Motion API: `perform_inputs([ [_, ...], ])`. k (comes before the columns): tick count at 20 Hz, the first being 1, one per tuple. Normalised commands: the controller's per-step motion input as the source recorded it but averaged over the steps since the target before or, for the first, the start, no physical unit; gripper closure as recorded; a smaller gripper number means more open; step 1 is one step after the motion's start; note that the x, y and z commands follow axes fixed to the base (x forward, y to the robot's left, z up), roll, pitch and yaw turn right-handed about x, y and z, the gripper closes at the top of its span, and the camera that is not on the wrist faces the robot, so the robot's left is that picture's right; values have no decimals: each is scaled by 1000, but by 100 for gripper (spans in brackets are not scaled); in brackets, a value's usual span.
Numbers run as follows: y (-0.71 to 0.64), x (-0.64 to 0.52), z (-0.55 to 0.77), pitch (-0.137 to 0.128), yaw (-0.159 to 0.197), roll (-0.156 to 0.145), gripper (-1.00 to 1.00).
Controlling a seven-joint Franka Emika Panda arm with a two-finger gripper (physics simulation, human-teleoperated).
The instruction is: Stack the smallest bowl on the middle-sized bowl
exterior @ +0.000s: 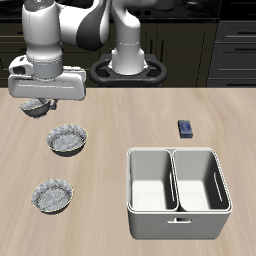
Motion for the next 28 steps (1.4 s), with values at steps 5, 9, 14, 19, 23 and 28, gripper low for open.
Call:
perform_inputs([
  [5,51,328,47,8,9,7,100],
  [9,58,342,124,1,-3,-12,100],
  [14,49,277,152,-31,13,5,100],
  [19,-10,339,44,-32,14,-16,100],
  [23,-28,248,90,-22,7,-47,100],
  [28,-45,277,48,-6,-3,-33,100],
])
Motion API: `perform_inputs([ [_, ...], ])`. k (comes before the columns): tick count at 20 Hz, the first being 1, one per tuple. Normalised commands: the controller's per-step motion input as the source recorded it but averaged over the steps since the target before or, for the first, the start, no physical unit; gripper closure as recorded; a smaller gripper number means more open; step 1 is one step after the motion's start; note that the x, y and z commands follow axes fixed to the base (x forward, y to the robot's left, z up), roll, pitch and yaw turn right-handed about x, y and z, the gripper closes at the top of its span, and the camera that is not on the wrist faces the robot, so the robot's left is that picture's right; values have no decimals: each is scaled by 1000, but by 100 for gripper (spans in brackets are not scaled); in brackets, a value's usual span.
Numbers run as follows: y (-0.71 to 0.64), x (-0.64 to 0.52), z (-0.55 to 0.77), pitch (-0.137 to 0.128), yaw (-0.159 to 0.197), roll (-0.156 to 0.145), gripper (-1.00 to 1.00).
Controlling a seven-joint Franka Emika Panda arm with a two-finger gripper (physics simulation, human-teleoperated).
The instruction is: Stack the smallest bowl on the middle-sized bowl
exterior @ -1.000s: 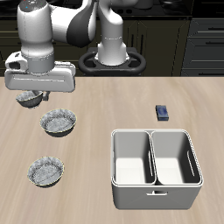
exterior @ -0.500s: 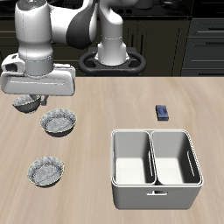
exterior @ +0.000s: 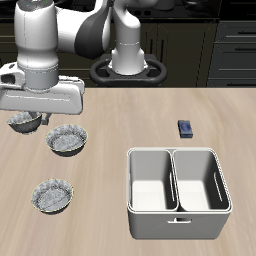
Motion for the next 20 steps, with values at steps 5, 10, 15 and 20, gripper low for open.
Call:
perform_inputs([
  [5,160,226,-103,22,-8,-6,100],
  [10,208,174,-52,1,6,26,100],
  [15,243,209,-144,28,-24,2,100],
  [20,-59,234,-129,35,-21,-61,100],
])
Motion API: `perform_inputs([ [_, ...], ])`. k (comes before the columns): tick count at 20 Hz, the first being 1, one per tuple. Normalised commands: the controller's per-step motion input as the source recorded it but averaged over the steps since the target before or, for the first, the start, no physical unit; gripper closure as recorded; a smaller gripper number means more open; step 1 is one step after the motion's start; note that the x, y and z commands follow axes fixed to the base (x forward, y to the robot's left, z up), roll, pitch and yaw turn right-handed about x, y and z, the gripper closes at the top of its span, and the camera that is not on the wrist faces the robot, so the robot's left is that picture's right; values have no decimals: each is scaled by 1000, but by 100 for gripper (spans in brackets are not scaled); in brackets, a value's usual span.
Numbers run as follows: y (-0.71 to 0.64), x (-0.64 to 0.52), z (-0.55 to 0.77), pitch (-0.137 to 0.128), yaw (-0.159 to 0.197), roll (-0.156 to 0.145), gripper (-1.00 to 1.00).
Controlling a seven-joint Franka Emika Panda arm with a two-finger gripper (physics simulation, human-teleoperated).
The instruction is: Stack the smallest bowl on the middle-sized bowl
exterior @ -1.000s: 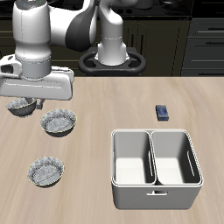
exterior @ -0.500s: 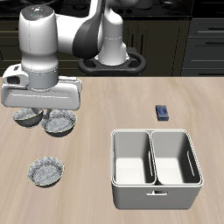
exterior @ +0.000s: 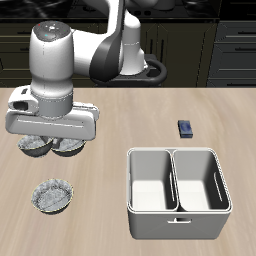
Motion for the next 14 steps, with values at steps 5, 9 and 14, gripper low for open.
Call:
perform_inputs([
  [5,78,88,-111,23,5,-15,100],
  [9,203,103,-150,17,-4,11,100],
  [14,219,116,-211,23,7,14,100],
])
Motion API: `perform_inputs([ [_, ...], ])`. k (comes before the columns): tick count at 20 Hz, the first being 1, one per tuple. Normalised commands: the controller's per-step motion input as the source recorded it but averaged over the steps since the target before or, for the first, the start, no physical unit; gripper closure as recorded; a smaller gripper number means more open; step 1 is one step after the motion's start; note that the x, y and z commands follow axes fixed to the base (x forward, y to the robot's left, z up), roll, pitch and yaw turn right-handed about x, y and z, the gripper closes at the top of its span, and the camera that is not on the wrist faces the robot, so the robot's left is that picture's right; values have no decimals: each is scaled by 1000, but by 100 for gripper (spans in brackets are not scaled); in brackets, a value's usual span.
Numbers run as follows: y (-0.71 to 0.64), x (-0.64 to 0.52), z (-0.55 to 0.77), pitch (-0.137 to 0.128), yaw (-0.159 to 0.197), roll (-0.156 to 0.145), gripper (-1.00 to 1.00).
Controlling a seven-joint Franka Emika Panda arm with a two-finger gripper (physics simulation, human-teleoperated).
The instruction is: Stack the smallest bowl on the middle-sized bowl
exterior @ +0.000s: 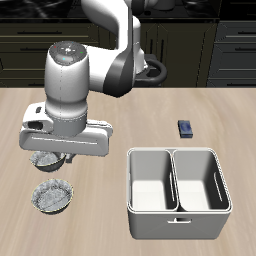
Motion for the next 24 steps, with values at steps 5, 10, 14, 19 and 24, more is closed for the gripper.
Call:
perform_inputs([
  [5,42,129,-267,34,12,-10,100],
  [10,16,51,-304,34,9,-7,100],
  [14,5,52,-491,63,0,-6,100],
  [19,-14,-27,-321,38,0,-14,100],
  [24,-114,-70,-400,75,36,-41,100],
])
